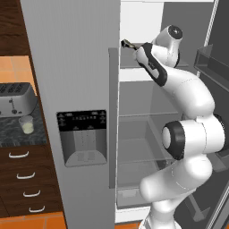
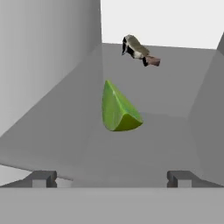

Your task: Grab a lemon wedge from the fridge and one ice cube from the ice bowl, and put them in the glass of lemonade.

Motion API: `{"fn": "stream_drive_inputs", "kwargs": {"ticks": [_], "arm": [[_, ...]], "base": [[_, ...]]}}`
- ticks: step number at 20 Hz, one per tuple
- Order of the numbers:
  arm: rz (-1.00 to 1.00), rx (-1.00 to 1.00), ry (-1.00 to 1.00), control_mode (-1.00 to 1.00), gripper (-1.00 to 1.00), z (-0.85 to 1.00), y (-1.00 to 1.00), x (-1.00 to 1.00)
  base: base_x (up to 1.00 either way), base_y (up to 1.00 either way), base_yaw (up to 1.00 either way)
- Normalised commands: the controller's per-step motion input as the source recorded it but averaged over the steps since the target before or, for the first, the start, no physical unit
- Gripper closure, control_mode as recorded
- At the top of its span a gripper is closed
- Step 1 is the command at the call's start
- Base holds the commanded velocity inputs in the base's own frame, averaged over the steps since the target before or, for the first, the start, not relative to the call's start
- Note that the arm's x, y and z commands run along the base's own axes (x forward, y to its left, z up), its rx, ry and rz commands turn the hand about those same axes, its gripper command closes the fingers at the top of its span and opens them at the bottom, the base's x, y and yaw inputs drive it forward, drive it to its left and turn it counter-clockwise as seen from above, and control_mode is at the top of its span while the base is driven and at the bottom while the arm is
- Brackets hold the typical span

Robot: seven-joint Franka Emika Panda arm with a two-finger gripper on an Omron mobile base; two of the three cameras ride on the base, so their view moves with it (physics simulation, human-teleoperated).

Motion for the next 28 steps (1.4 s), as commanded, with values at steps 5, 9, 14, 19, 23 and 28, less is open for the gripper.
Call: {"fn": "stream_drive_inputs", "kwargs": {"ticks": [5,9,14,19,23,28], "arm": [[0.0,0.0,0.07,-1.0,-1.0,-0.05,0.0,0.65],[0.0,0.0,0.05,-1.0,-1.0,-0.07,0.0,0.57],[0.0,0.0,0.04,-1.0,-1.0,-0.16,0.0,0.57],[0.0,0.0,0.04,-1.0,-1.0,-0.29,0.0,0.37],[0.0,-0.09,0.03,-1.0,1.0,-0.76,0.0,-0.09],[0.0,-0.03,0.0,-1.0,1.0,-0.39,0.0,-0.07]], "base": [[0.0,0.0,0.0],[0.0,0.0,0.0],[0.0,0.0,0.0],[0.0,0.0,0.0],[0.0,0.0,0.0],[0.0,0.0,0.0]]}}
